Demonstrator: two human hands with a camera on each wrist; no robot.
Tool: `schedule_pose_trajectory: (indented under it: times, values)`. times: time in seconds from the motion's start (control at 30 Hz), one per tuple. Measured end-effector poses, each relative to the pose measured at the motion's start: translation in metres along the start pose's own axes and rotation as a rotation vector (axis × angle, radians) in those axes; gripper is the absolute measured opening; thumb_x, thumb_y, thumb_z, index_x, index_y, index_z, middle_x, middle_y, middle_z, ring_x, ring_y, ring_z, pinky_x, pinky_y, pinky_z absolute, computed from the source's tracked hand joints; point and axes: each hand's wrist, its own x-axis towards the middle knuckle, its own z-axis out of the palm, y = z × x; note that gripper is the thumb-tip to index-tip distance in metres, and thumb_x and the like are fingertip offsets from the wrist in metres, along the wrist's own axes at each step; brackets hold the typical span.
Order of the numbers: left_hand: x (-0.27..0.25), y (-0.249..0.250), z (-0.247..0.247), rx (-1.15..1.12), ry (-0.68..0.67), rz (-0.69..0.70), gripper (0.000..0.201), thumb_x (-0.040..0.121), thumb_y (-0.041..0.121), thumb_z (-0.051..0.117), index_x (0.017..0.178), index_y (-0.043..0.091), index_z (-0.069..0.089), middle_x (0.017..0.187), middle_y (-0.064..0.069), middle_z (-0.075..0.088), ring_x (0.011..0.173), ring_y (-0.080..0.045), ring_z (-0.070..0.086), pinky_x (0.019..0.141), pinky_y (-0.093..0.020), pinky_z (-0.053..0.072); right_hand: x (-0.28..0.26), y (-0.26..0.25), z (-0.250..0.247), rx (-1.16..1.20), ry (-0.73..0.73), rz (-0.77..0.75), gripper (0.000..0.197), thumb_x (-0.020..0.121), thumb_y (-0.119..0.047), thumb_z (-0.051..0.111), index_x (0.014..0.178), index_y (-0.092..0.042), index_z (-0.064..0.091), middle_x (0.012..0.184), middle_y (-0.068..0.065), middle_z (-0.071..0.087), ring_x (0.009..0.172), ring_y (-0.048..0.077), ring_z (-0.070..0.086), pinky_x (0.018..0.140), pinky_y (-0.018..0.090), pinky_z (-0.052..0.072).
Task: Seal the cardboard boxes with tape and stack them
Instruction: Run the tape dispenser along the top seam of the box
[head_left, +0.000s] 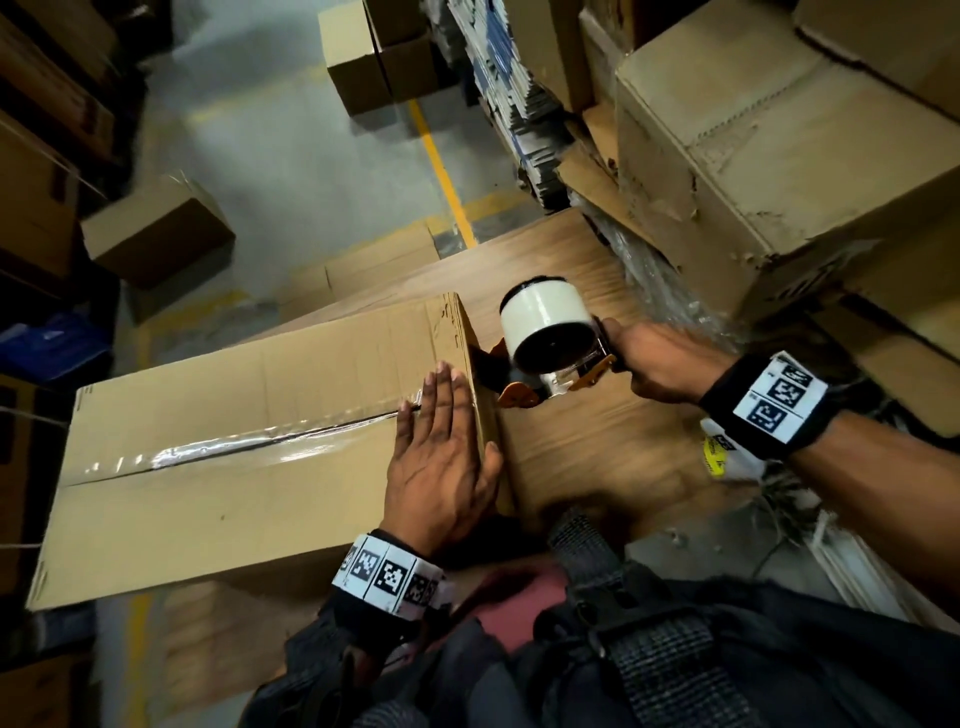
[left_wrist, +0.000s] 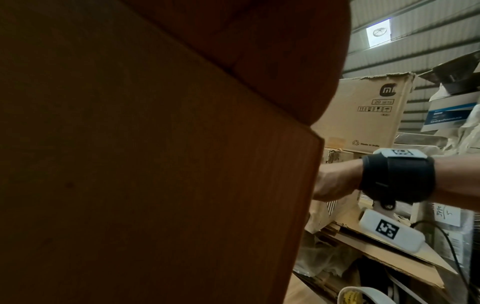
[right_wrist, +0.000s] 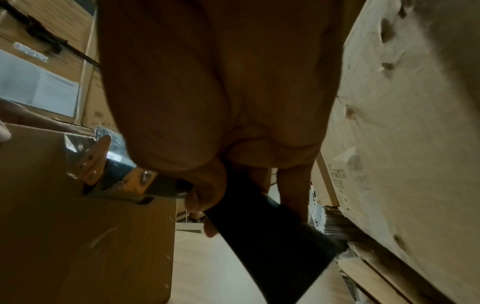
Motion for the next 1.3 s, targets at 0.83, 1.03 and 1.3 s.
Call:
schedule_pose_trajectory:
  times: [0.83,1.03,1.3]
  values:
    - [0.044,0.002,-0.030,-0.025,-0.127,-0.101,0.115,0.081,0.094,0.003,0.166,0.018,-0.012,0.171,0.000,-0.024,0.157,-0.012,-0.024,0.130,-0.044,-0.007,0.040,-0.012,0.134,0.903,-0.144,0.474,0.010,0.100,-0.022,0.065,0.096,-0.013,0.062,0.098,0.009,0.066,0.073,0.015,0.060,0.055,0.025,0.039]
    - [0.040,-0.003,-0.031,-0.051,-0.085,-0.066,0.112,0.080,0.091,-0.013,0.165,0.018,-0.013,0.170,0.002,-0.027,0.154,-0.008,-0.029,0.128,-0.047,-0.015,0.024,-0.037,0.089,0.404,0.177,0.448,0.044,0.098,-0.048,0.061,0.123,-0.012,0.066,0.126,0.018,0.067,0.115,0.037,0.064,0.087,0.037,0.047]
    - [0.037,-0.012,-0.030,-0.070,-0.130,-0.027,0.118,0.076,0.094,-0.015,0.164,0.017,-0.013,0.169,-0.002,-0.027,0.156,-0.013,-0.026,0.130,-0.042,-0.008,0.021,-0.144,0.046,1.255,0.079,-0.247,0.106,0.088,-0.089,0.019,0.165,-0.017,0.005,0.171,-0.006,0.007,0.148,-0.008,0.018,0.123,0.014,0.012]
